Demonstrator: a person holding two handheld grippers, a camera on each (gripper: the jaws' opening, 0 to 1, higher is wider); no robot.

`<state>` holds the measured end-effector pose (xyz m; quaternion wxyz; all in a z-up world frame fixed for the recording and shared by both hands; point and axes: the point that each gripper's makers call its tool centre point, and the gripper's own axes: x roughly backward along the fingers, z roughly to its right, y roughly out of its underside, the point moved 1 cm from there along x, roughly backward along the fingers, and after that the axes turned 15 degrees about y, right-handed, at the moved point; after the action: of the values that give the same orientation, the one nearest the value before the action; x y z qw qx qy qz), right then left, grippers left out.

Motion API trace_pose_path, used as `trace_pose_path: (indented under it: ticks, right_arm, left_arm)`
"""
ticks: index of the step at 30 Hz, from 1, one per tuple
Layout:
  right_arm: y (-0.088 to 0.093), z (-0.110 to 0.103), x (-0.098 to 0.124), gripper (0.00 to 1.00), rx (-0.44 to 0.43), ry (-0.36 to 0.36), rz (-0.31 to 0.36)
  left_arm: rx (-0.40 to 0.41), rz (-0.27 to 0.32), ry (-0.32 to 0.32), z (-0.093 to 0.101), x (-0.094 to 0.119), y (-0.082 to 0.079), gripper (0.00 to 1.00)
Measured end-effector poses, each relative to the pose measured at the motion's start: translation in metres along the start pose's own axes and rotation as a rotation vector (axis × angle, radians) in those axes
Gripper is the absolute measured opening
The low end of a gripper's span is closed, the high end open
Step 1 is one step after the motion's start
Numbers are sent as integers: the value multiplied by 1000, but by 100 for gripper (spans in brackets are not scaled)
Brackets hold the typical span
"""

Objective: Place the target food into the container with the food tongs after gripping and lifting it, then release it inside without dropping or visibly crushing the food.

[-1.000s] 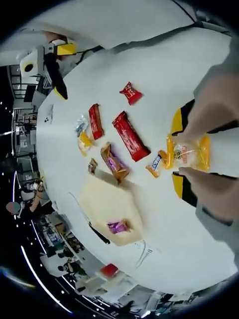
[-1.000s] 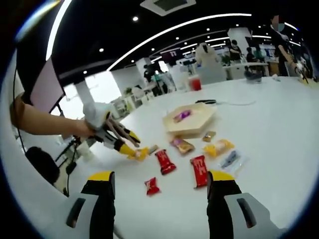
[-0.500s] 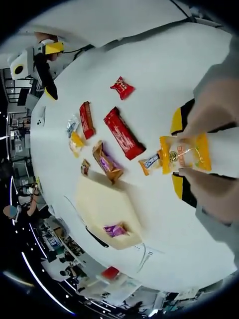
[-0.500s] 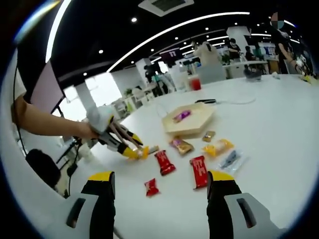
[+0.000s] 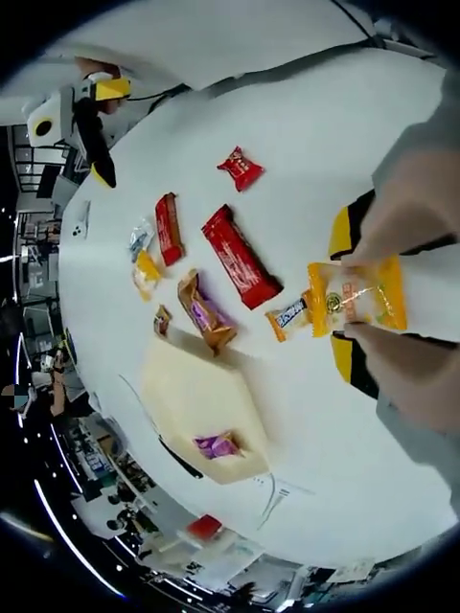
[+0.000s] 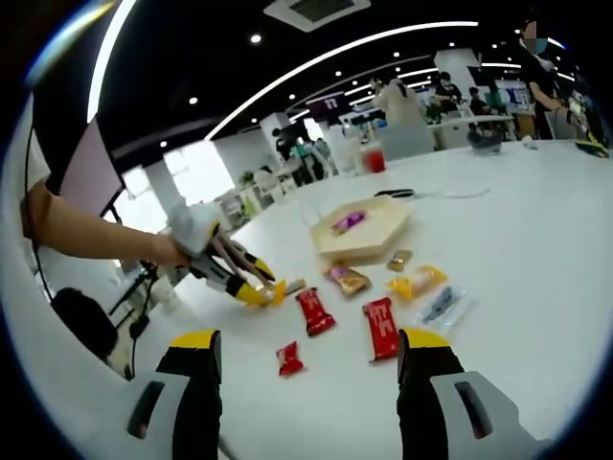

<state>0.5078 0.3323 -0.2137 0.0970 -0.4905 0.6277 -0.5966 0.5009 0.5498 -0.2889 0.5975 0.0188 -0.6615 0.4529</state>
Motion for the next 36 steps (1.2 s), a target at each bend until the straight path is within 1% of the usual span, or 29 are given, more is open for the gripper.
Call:
trace_pose_path:
  ticks: [2,3,5,8,11,12,14,17,22,25,31,36]
  right_arm:
    - [0,0,-1,76,3,-1,-1]
    - [0,0,-1,76,1,-2,-1]
    - [0,0,-2,76,-2,-6,0]
    - [1,-1,-3,76,4,-10,-3]
    - [1,-1,-4,75,10,-12,-4]
    - [0,0,-4,75,7,-11,-1]
    - [0,1,-4,75,8,-10,-1]
    - [2,1,-5,75,7,-11,-4]
    - [5,-1,-5,75,16,-20,-12]
    - [5,-2,-5,74,12,-22,-12]
    - [7,0,-5,74,13,-23,-22]
    - [10,-3,-5,73,25,-30,-31]
  left_arm:
    - [15,15,10,-1,0,1,28]
    - [39,25,8,-2,0,2,28]
    - [62,27,5,-3,0,3,28]
    - [69,12,1,-2,-1,1,28]
    - [108,-21,-7,-3,-3,1,28]
    - [139,-26,-10,-4,-2,2,28]
    - [150,-27,-12,-4,-3,2,28]
    - [181,3,-14,-6,-1,3,28]
    - [190,57,-36,-5,0,5,27]
    - [212,65,-54,-5,0,6,26]
    - [247,48,-65,-5,-1,6,24]
    - [259,67,-73,-4,0,5,23]
